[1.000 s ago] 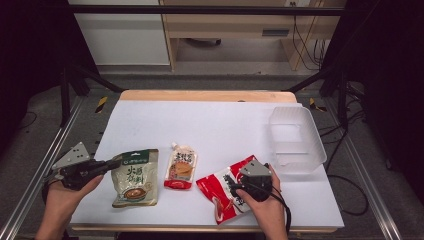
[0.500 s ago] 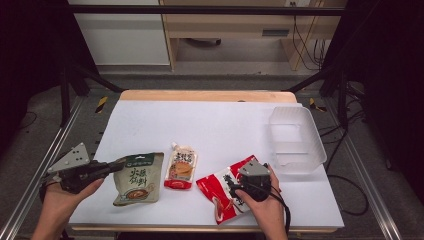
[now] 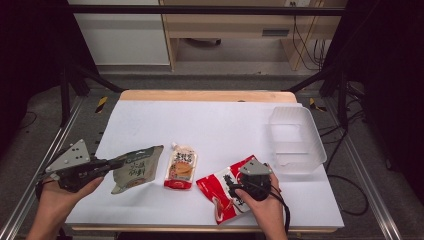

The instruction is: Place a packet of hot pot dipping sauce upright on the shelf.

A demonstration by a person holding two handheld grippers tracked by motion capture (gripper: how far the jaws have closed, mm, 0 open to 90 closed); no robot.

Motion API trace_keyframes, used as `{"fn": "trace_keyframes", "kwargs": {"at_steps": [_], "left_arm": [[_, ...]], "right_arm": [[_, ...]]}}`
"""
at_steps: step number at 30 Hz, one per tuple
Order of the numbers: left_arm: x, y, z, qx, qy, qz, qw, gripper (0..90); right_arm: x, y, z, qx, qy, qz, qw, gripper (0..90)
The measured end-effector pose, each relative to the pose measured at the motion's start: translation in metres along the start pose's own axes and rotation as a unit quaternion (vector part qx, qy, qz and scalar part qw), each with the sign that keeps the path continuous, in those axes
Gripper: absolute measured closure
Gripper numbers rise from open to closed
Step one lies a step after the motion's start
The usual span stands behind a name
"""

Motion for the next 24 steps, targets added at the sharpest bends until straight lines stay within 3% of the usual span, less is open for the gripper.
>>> {"fn": "trace_keyframes", "kwargs": {"at_steps": [4, 7, 13, 18, 24], "left_arm": [[0.002, 0.004, -0.010, -0.001, -0.005, -0.001, 1.0000, 90.0], [-0.002, 0.006, -0.018, -0.006, -0.003, 0.005, 1.0000, 90.0], [-0.019, 0.002, -0.037, -0.044, 0.026, 0.020, 0.9985, 90.0], [-0.031, 0.003, -0.050, -0.052, 0.033, 0.026, 0.9978, 90.0], [-0.045, 0.002, -0.066, -0.063, 0.036, 0.035, 0.9967, 90.0]], "right_arm": [[0.006, 0.000, -0.015, 0.029, 0.008, -0.018, 0.9994, 13.6], [0.011, -0.002, -0.027, 0.058, 0.025, -0.012, 0.9979, 13.2], [0.022, -0.012, -0.055, 0.086, 0.053, -0.024, 0.9946, 16.7], [0.032, -0.011, -0.078, 0.113, 0.075, -0.044, 0.9898, 17.9], [0.032, -0.010, -0.102, 0.147, 0.071, -0.073, 0.9838, 20.3]]}}
Point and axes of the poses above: each handheld gripper's, and its own axes: x roughly backward along the jaws, z roughly out of its underside, y roughly to its left, the point moved 2 cm from there along -x, roughly forward along the jaws, and after that the axes turned 2 degrees about x, right-handed, at the moved point
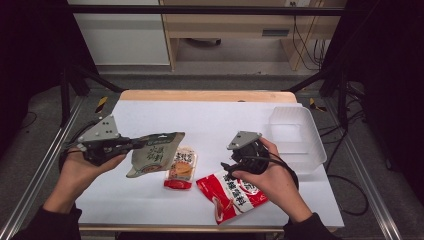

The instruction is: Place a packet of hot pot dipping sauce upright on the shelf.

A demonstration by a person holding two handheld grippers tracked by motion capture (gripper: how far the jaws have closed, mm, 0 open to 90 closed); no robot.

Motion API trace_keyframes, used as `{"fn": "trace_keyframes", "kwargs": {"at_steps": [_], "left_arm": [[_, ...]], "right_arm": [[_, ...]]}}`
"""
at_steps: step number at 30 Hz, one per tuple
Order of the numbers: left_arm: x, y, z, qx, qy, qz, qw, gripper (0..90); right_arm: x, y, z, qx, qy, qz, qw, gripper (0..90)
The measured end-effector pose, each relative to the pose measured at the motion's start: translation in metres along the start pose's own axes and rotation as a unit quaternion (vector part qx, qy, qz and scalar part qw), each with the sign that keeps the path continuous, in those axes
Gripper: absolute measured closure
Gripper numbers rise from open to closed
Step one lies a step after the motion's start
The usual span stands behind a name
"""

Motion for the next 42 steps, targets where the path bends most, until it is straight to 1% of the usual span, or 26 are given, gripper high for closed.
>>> {"fn": "trace_keyframes", "kwargs": {"at_steps": [1, 3, 4, 5, 7, 9, 10, 13, 14, 17, 19, 21, 22, 23, 24, 25, 28, 30, 32, 33, 36, 38, 39, 40, 42], "left_arm": [[-0.006, 0.002, -0.007, -0.006, 0.004, 0.001, 1.0000, 90.0], [-0.013, 0.003, -0.012, -0.009, 0.004, 0.008, 0.9999, 90.0], [-0.017, 0.004, -0.015, -0.008, 0.001, 0.010, 0.9999, 90.0], [-0.020, 0.005, -0.018, -0.007, 0.000, 0.014, 0.9999, 90.0], [-0.026, 0.007, -0.021, -0.007, -0.001, 0.017, 0.9998, 90.0], [-0.033, 0.008, -0.023, -0.008, -0.001, 0.021, 0.9997, 90.0], [-0.036, 0.008, -0.024, -0.009, 0.000, 0.025, 0.9997, 90.0], [-0.044, 0.010, -0.027, -0.011, 0.000, 0.031, 0.9995, 90.0], [-0.047, 0.010, -0.027, -0.013, 0.001, 0.032, 0.9994, 90.0], [-0.055, 0.010, -0.030, -0.017, 0.003, 0.036, 0.9992, 90.0], [-0.060, 0.009, -0.031, -0.021, 0.005, 0.041, 0.9989, 90.0], [-0.064, 0.008, -0.033, -0.027, 0.008, 0.042, 0.9987, 90.0], [-0.067, 0.006, -0.033, -0.026, 0.007, 0.043, 0.9987, 90.0], [-0.068, 0.006, -0.034, -0.030, 0.008, 0.045, 0.9985, 90.0], [-0.071, 0.006, -0.034, -0.026, 0.006, 0.047, 0.9986, 90.0], [-0.072, 0.006, -0.034, -0.026, 0.004, 0.048, 0.9985, 90.0], [-0.074, 0.004, -0.036, -0.023, -0.001, 0.053, 0.9983, 90.0], [-0.075, 0.003, -0.037, -0.026, -0.001, 0.057, 0.9980, 90.0], [-0.075, 0.001, -0.038, -0.029, 0.000, 0.059, 0.9978, 90.0], [-0.076, 0.001, -0.038, -0.031, 0.001, 0.059, 0.9978, 90.0], [-0.077, -0.003, -0.040, -0.034, -0.002, 0.063, 0.9974, 90.0], [-0.078, -0.006, -0.041, -0.037, -0.004, 0.068, 0.9970, 90.0], [-0.078, -0.007, -0.042, -0.038, -0.005, 0.069, 0.9969, 90.0], [-0.079, -0.009, -0.042, -0.040, -0.005, 0.072, 0.9966, 90.0], [-0.080, -0.012, -0.044, -0.046, -0.003, 0.076, 0.9960, 90.0]], "right_arm": [[-0.001, -0.001, -0.004, 0.005, -0.003, -0.001, 1.0000, 20.6], [-0.002, -0.003, -0.011, 0.019, -0.003, -0.011, 0.9998, 21.7], [-0.003, -0.003, -0.013, 0.021, -0.003, -0.014, 0.9997, 21.7], [-0.004, -0.005, -0.017, 0.030, -0.004, -0.020, 0.9993, 21.7], [-0.006, -0.007, -0.023, 0.046, -0.005, -0.024, 0.9986, 22.0], [-0.006, -0.011, -0.027, 0.059, 0.004, -0.021, 0.9980, 22.0], [-0.006, -0.014, -0.030, 0.063, 0.007, -0.025, 0.9977, 21.7], [-0.008, -0.021, -0.035, 0.065, 0.011, -0.030, 0.9974, 19.5], [-0.008, -0.023, -0.036, 0.068, 0.011, -0.032, 0.9971, 19.0], [-0.009, -0.032, -0.040, 0.066, 0.008, -0.038, 0.9971, 17.5], [-0.009, -0.034, -0.042, 0.067, 0.006, -0.039, 0.9970, 17.2], [-0.010, -0.037, -0.043, 0.068, 0.004, -0.040, 0.9968, 17.7], [-0.011, -0.037, -0.043, 0.069, 0.004, -0.043, 0.9967, 18.9], [-0.012, -0.038, -0.043, 0.072, 0.006, -0.046, 0.9963, 20.1], [-0.014, -0.037, -0.043, 0.072, 0.007, -0.050, 0.9961, 20.4], [-0.016, -0.037, -0.043, 0.077, 0.011, -0.051, 0.9956, 20.9], [-0.020, -0.036, -0.045, 0.081, 0.011, -0.053, 0.9952, 21.8], [-0.022, -0.035, -0.047, 0.083, 0.009, -0.052, 0.9952, 22.4], [-0.024, -0.034, -0.051, 0.096, 0.008, -0.048, 0.9942, 23.3], [-0.025, -0.034, -0.053, 0.097, 0.008, -0.047, 0.9942, 23.7], [-0.027, -0.033, -0.058, 0.110, 0.010, -0.050, 0.9927, 24.6], [-0.029, -0.031, -0.061, 0.112, 0.010, -0.054, 0.9922, 26.3], [-0.030, -0.030, -0.061, 0.116, 0.011, -0.058, 0.9914, 26.9], [-0.031, -0.029, -0.062, 0.115, 0.009, -0.059, 0.9915, 28.2], [-0.033, -0.027, -0.062, 0.128, 0.015, -0.067, 0.9894, 38.0]]}}
Point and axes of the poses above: each handheld gripper's, and its own axes: x roughly backward along the jaws, z roughly out of its underside, y roughly to its left, the point moved 2 cm from there along -x, roughly forward along the jaws, and after that the axes turned 2 degrees about x, right-handed, at the moved point
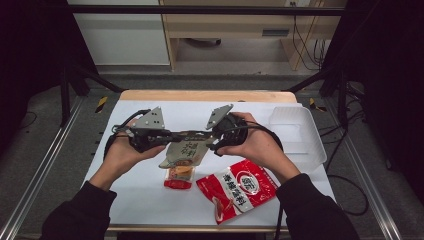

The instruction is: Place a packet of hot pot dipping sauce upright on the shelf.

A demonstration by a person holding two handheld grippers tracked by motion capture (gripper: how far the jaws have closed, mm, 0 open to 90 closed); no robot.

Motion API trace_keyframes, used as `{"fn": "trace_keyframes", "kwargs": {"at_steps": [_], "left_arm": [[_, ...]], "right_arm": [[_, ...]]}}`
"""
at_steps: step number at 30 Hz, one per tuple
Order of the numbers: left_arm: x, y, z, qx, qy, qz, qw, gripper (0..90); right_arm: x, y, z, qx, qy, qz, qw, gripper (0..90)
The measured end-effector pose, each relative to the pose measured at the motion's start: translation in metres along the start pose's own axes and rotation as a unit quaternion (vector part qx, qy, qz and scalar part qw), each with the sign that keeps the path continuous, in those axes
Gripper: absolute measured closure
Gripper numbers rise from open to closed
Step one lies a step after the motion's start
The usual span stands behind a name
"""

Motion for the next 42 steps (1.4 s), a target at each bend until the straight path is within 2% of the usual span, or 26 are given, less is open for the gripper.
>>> {"fn": "trace_keyframes", "kwargs": {"at_steps": [4, 6, 7, 9, 15, 17, 22, 24, 26, 31, 33, 35, 38, 40, 42], "left_arm": [[-0.002, -0.004, -0.002, -0.006, 0.000, 0.006, 1.0000, 90.0], [-0.004, -0.005, -0.003, -0.006, -0.003, 0.008, 0.9999, 90.0], [-0.004, -0.005, -0.004, -0.007, -0.005, 0.010, 0.9999, 90.0], [-0.005, -0.006, -0.005, -0.004, -0.008, 0.013, 0.9999, 90.0], [-0.009, -0.006, -0.006, 0.003, -0.015, 0.011, 0.9998, 90.0], [-0.011, -0.006, -0.005, 0.009, -0.021, 0.013, 0.9997, 90.0], [-0.016, -0.005, -0.006, 0.019, -0.019, 0.016, 0.9995, 90.0], [-0.016, -0.006, -0.006, 0.017, -0.018, 0.011, 0.9996, 89.5], [-0.015, -0.007, -0.006, 0.021, -0.023, 0.002, 0.9995, 82.0], [-0.007, -0.007, -0.002, 0.032, -0.042, -0.030, 0.9982, 46.9], [-0.001, -0.006, 0.003, 0.047, -0.047, -0.037, 0.9971, 39.5], [0.003, -0.005, 0.009, 0.050, -0.050, -0.044, 0.9965, 35.0], [0.009, -0.003, 0.022, 0.069, -0.061, -0.054, 0.9943, 30.3], [0.013, -0.002, 0.029, 0.082, -0.068, -0.055, 0.9928, 28.6], [0.017, -0.001, 0.035, 0.087, -0.074, -0.057, 0.9918, 27.2]], "right_arm": [[-0.004, 0.004, 0.000, 0.006, 0.005, -0.020, 0.9998, 47.9], [-0.004, 0.005, 0.001, 0.012, 0.005, -0.032, 0.9994, 56.5], [-0.004, 0.006, 0.001, 0.011, 0.004, -0.037, 0.9992, 57.5], [-0.004, 0.008, 0.001, 0.016, 0.004, -0.044, 0.9989, 67.8], [0.002, 0.008, 0.005, 0.009, 0.003, -0.056, 0.9984, 88.6], [0.003, 0.007, 0.006, 0.005, 0.001, -0.058, 0.9983, 90.0], [0.006, 0.005, 0.007, 0.008, 0.019, -0.051, 0.9985, 90.0], [0.008, 0.003, 0.006, 0.007, 0.022, -0.046, 0.9987, 90.0], [0.011, 0.002, 0.005, 0.011, 0.028, -0.039, 0.9988, 90.0], [0.020, -0.005, 0.002, 0.034, 0.038, -0.023, 0.9984, 90.0], [0.023, -0.008, 0.003, 0.033, 0.040, -0.018, 0.9985, 90.0], [0.024, -0.010, 0.004, 0.033, 0.035, -0.014, 0.9988, 90.0], [0.027, -0.011, 0.005, 0.029, 0.029, -0.012, 0.9991, 90.0], [0.026, -0.011, 0.006, 0.028, 0.034, -0.012, 0.9989, 90.0], [0.025, -0.012, 0.007, 0.026, 0.038, -0.012, 0.9989, 90.0]]}}
Point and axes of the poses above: each handheld gripper's, and its own axes: x roughly backward along the jaws, z roughly out of its underside, y roughly to its left, the point moved 2 cm from there along -x, roughly forward along the jaws, and after that the axes turned 2 degrees about x, right-handed, at the moved point
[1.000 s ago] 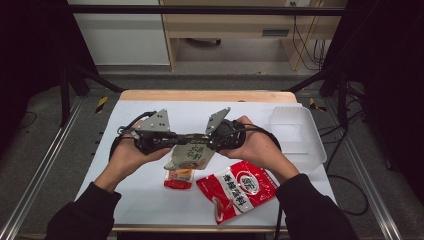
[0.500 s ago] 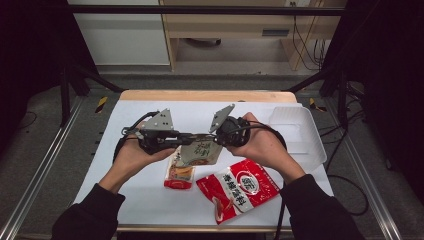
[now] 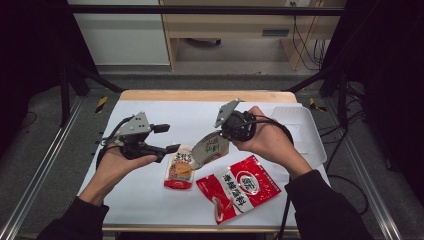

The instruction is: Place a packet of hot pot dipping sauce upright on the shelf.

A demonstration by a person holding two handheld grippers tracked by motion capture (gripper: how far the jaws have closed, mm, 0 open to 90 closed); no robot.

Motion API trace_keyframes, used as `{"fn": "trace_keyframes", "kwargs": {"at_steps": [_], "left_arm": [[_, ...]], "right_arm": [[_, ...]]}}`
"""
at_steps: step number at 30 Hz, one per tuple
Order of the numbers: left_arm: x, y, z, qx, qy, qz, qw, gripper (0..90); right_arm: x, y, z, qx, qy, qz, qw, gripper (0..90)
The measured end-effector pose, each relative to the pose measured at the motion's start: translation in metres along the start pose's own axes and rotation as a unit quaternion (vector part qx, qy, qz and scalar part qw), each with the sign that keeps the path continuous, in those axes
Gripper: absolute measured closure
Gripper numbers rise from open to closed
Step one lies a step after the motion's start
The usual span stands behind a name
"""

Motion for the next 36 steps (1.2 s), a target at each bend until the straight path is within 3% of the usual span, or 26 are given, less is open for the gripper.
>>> {"fn": "trace_keyframes", "kwargs": {"at_steps": [7, 18, 30, 36], "left_arm": [[0.016, 0.008, 0.015, 0.004, -0.006, -0.029, 0.9995, 21.3], [0.033, 0.025, 0.057, 0.031, 0.001, -0.064, 0.9974, 15.6], [0.028, 0.026, 0.081, 0.048, -0.003, -0.065, 0.9967, 10.6], [0.028, 0.025, 0.095, 0.050, -0.005, -0.079, 0.9956, 10.5]], "right_arm": [[-0.003, -0.001, 0.004, -0.002, 0.004, -0.001, 1.0000, 90.0], [0.004, -0.005, 0.002, -0.004, 0.004, 0.002, 1.0000, 90.0], [0.045, -0.021, 0.010, -0.018, -0.015, 0.040, 0.9989, 90.0], [0.066, -0.029, 0.023, -0.035, -0.016, 0.058, 0.9975, 90.0]]}}
Point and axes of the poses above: each handheld gripper's, and its own axes: x roughly backward along the jaws, z roughly out of its underside, y roughly to its left, the point moved 2 cm from there along -x, roughly forward along the jaws, and after that the axes turned 2 degrees about x, right-handed, at the moved point
